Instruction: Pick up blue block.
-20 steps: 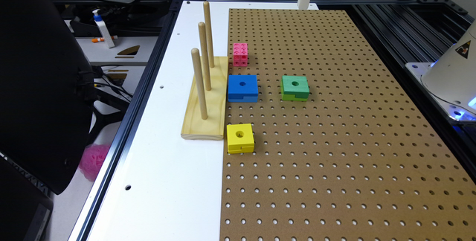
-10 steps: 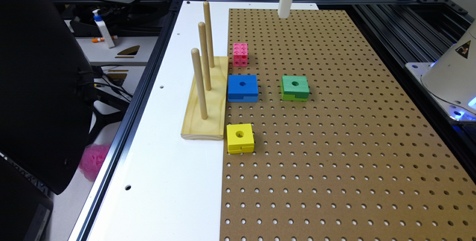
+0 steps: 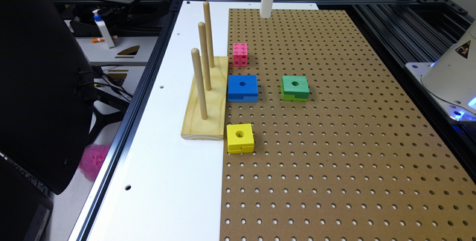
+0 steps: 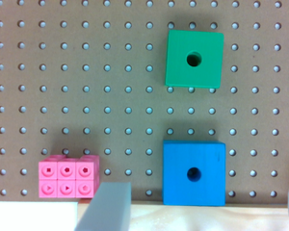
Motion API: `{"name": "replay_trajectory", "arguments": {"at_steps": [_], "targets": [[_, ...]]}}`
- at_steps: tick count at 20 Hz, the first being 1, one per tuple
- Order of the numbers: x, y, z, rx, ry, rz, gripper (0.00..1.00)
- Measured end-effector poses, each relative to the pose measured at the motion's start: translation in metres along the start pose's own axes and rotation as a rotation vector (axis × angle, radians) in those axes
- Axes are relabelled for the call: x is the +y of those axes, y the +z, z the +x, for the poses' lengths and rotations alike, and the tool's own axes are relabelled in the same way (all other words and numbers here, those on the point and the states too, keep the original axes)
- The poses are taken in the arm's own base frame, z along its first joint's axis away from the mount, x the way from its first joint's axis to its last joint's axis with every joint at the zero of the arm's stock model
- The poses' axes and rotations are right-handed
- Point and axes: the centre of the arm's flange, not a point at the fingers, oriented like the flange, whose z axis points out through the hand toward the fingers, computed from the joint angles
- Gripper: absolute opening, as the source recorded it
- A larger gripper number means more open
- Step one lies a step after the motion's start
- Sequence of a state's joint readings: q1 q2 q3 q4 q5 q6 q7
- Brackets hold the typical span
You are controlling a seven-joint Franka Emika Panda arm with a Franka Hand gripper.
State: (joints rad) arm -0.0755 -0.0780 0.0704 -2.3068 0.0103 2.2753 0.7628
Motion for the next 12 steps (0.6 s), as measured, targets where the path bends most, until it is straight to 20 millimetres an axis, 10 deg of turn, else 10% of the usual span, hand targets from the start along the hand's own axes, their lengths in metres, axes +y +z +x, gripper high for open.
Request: {"name": "replay_trajectory", "arguments": {"at_steps": [12], "targets": [[-0.008, 0.068, 0.008, -0.023, 0.001, -0.009, 1.0]]}}
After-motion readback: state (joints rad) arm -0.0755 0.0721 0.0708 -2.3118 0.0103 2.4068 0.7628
